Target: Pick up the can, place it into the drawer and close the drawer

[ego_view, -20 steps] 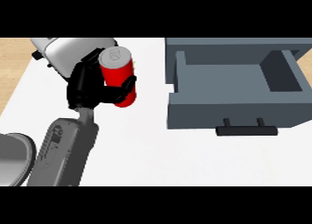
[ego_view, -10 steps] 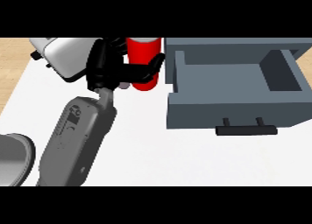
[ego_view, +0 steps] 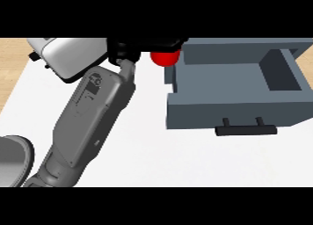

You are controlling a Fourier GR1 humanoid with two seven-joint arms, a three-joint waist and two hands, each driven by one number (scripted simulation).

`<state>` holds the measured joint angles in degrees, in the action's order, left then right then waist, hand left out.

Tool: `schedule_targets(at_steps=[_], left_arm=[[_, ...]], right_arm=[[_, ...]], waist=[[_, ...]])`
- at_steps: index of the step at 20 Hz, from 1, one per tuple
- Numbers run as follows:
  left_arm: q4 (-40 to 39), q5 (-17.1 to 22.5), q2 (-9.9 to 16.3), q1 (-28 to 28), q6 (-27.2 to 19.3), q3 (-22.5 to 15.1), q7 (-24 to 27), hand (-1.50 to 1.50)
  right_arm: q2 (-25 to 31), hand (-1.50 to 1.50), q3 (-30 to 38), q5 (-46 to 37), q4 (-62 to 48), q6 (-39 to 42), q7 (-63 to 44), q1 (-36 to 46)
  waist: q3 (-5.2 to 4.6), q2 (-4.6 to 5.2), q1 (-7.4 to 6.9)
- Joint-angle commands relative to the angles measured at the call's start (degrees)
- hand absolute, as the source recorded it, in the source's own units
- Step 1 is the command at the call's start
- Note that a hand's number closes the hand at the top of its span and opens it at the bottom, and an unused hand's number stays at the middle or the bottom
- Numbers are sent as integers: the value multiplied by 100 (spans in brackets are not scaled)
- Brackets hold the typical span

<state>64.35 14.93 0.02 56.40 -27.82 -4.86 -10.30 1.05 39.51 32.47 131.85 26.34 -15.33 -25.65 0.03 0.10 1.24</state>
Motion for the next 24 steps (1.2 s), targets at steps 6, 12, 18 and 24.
schedule_targets(at_steps=[6,12,18,24], left_arm=[[-1328,779,-2,972,-470,-408,526,150],[-2008,1196,-2,1593,-494,-532,783,150],[-2324,2051,-2,1787,-993,-1472,1114,150],[-3111,2482,-2,2551,-977,-1527,1049,150]], right_arm=[[-102,-150,-279,-266,153,-213,-96,157],[-102,-150,-140,-119,-14,150,310,-178],[137,-150,-149,-216,-125,-80,-185,435],[204,-150,-29,-119,-215,-19,-113,508]], waist=[[-1,21,77],[3,16,134],[3,24,158],[7,48,222]])
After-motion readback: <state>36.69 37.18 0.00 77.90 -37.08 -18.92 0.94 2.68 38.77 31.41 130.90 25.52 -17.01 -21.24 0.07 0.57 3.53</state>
